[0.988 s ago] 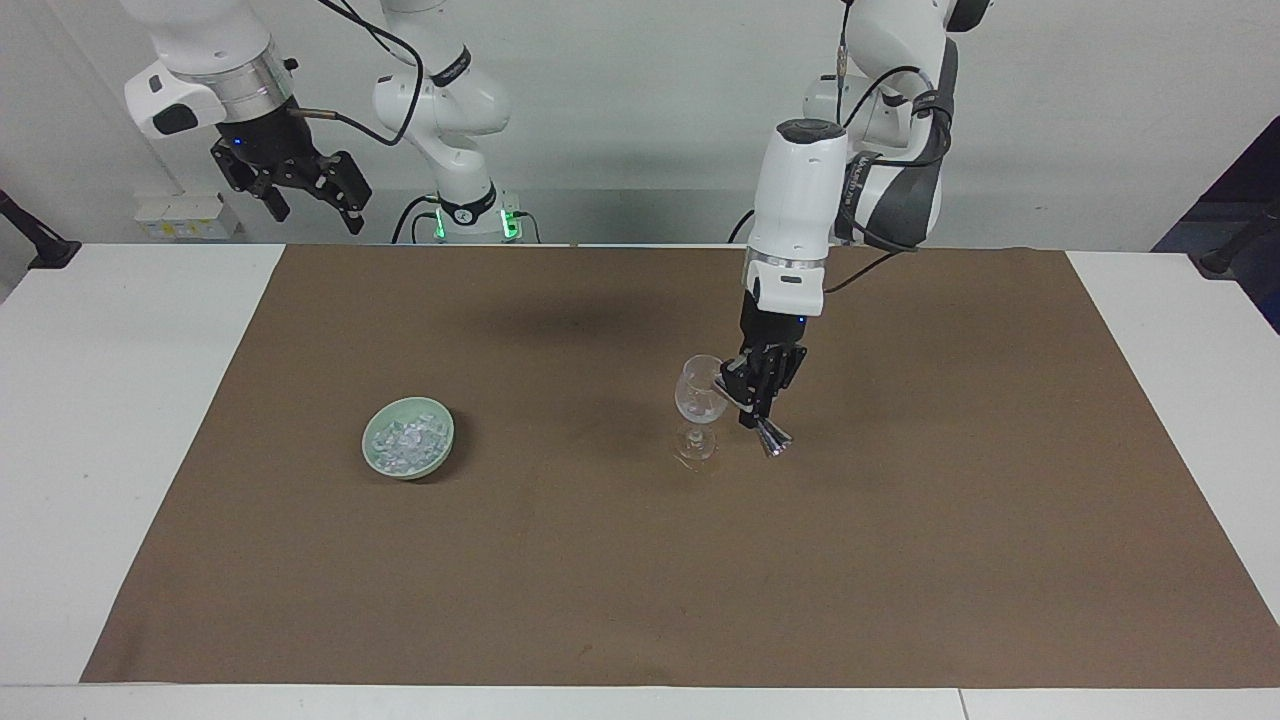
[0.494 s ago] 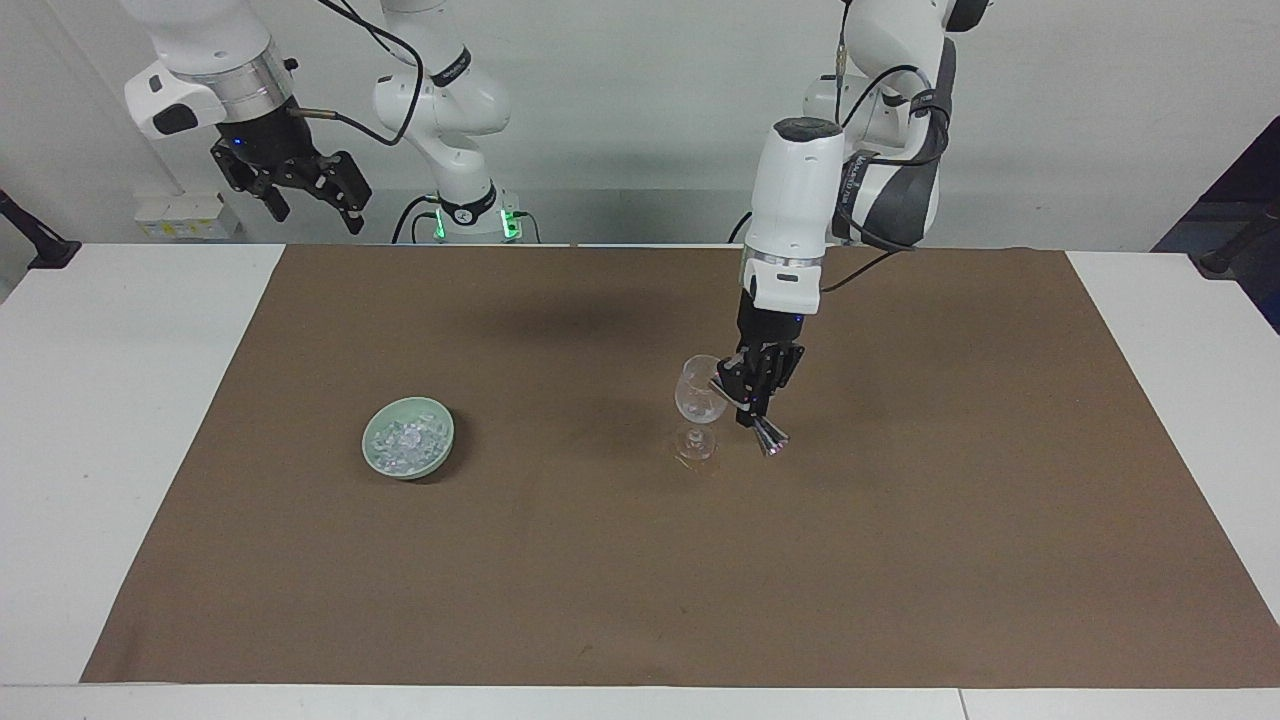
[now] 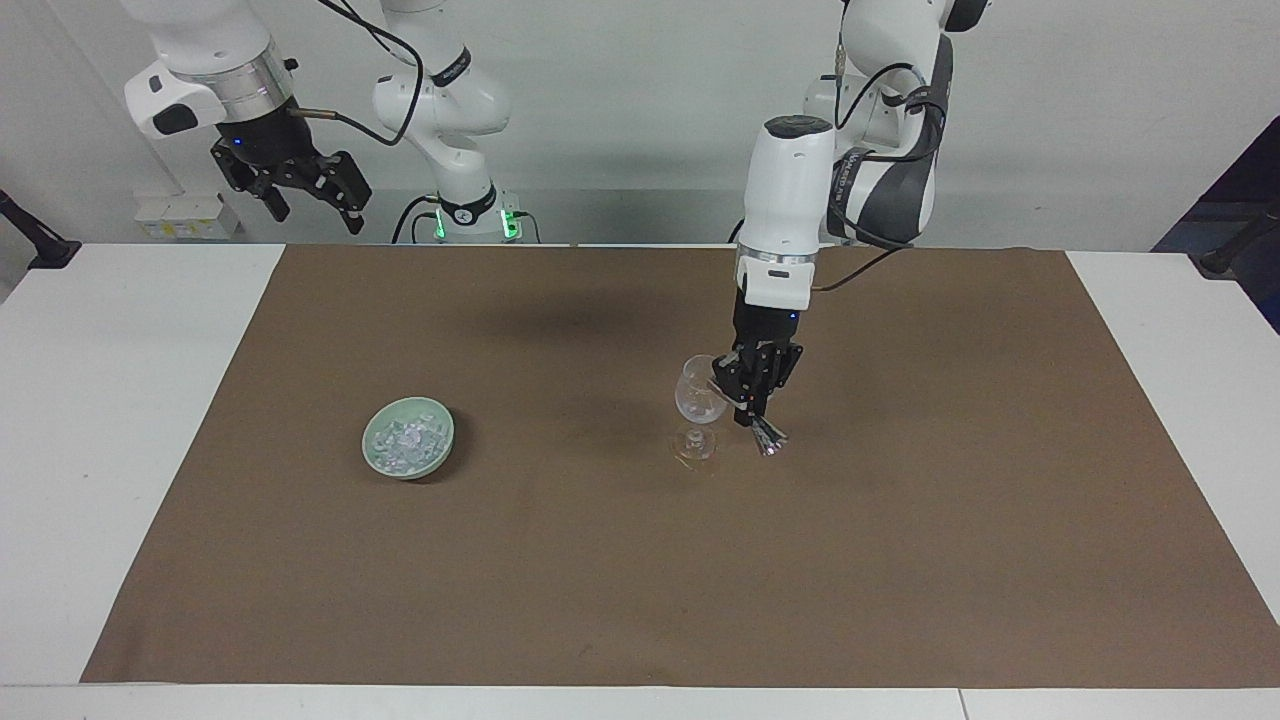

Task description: Pour wine and add ice with both arms

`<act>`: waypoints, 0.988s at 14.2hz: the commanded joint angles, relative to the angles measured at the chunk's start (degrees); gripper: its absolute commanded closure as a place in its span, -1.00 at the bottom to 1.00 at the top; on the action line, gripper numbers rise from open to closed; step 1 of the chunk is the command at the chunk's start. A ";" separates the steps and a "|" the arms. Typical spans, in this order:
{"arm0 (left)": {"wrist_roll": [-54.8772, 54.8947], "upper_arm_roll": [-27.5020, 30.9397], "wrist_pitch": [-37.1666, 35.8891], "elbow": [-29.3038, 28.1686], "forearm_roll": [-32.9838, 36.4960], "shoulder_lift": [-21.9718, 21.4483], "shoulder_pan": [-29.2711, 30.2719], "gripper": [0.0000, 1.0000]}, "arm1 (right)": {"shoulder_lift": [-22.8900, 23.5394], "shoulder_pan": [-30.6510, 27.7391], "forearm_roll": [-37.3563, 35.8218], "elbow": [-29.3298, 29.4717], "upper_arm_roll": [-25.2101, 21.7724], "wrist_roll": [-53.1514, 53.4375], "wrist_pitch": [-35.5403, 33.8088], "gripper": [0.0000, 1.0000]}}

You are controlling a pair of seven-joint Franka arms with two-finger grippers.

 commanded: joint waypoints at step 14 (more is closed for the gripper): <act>-0.94 0.67 -0.49 -1.01 1.15 -2.09 -0.80 1.00 | -0.10 -0.59 0.53 0.15 0.16 -1.12 -0.75 -1.00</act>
